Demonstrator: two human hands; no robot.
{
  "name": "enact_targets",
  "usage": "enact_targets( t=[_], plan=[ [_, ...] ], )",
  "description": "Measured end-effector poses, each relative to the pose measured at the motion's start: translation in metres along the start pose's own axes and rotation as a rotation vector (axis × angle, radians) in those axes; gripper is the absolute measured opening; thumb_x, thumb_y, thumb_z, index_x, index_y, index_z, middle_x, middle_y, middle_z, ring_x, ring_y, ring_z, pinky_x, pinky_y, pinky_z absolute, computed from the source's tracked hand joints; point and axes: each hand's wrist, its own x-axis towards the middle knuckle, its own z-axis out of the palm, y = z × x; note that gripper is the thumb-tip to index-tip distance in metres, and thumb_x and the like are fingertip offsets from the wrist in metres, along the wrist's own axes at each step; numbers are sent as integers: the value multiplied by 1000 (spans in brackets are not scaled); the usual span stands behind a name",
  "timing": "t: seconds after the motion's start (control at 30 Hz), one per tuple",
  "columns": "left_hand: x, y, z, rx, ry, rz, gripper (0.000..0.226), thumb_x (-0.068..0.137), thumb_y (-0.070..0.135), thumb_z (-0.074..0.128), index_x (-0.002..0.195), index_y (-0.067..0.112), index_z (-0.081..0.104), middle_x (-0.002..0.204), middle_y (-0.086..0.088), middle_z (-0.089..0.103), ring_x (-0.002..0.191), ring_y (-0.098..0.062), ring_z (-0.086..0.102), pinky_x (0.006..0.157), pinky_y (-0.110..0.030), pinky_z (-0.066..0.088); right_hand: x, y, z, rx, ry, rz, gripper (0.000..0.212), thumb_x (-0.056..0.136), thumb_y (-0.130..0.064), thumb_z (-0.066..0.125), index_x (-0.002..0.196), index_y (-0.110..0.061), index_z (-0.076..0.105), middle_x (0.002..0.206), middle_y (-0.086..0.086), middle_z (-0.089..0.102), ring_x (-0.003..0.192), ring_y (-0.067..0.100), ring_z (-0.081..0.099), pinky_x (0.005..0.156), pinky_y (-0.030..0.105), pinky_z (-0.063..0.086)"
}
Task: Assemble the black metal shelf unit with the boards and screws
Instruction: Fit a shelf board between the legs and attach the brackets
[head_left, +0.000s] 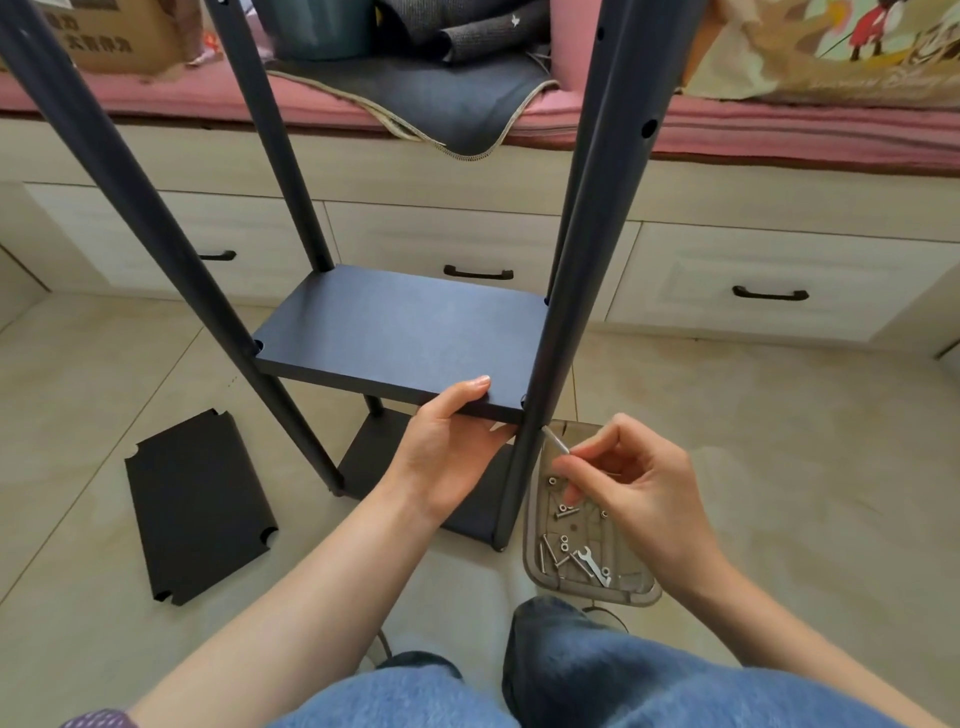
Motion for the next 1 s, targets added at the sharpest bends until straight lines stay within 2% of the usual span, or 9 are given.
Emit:
enact_targets(
  t=[0.13, 0.23, 0.53, 0.67, 1.0],
  plan=[
    [0, 1, 1, 19, -11, -1, 19, 87, 19, 64, 70, 15, 71, 89, -6, 72, 93, -24, 73, 81, -34, 59, 0, -1, 4, 10, 20, -12, 16, 77, -17, 80, 75, -17, 64, 68, 9, 69, 60, 24, 70, 63, 36, 59],
    [0, 2, 1, 50, -34, 17, 20, 87, 20, 63, 69, 15, 73, 87, -4, 72, 92, -22, 73, 79, -34, 59, -1, -2, 7, 6, 16, -20, 16, 76, -24, 79, 76, -21, 64, 68, 8, 69, 60, 24, 70, 63, 36, 59],
    [-1, 3, 1, 90, -31, 10, 12, 80, 26, 71, 75, 17, 76, 90, -3, 73, 93, -21, 73, 79, -33, 58, 0, 1, 12, -32, 37, -56, 15, 79, -27, 77, 77, -28, 63, 70, 2, 69, 63, 21, 70, 64, 30, 58],
    [-2, 1, 0, 74, -10, 5, 13, 86, 23, 67, 77, 16, 74, 92, -5, 71, 95, -22, 73, 81, -33, 58, 2, 4, 14, -16, 62, -59, 19, 79, -20, 79, 75, -28, 62, 68, 2, 69, 62, 20, 70, 64, 27, 57],
    [-1, 0, -3, 87, -4, -3, 13, 87, 24, 67, 79, 14, 68, 95, -8, 67, 101, -26, 70, 91, -38, 56, 9, 7, 19, 4, 64, -54, 20, 82, -15, 78, 75, -23, 61, 67, 6, 69, 61, 23, 70, 65, 34, 58]
  ],
)
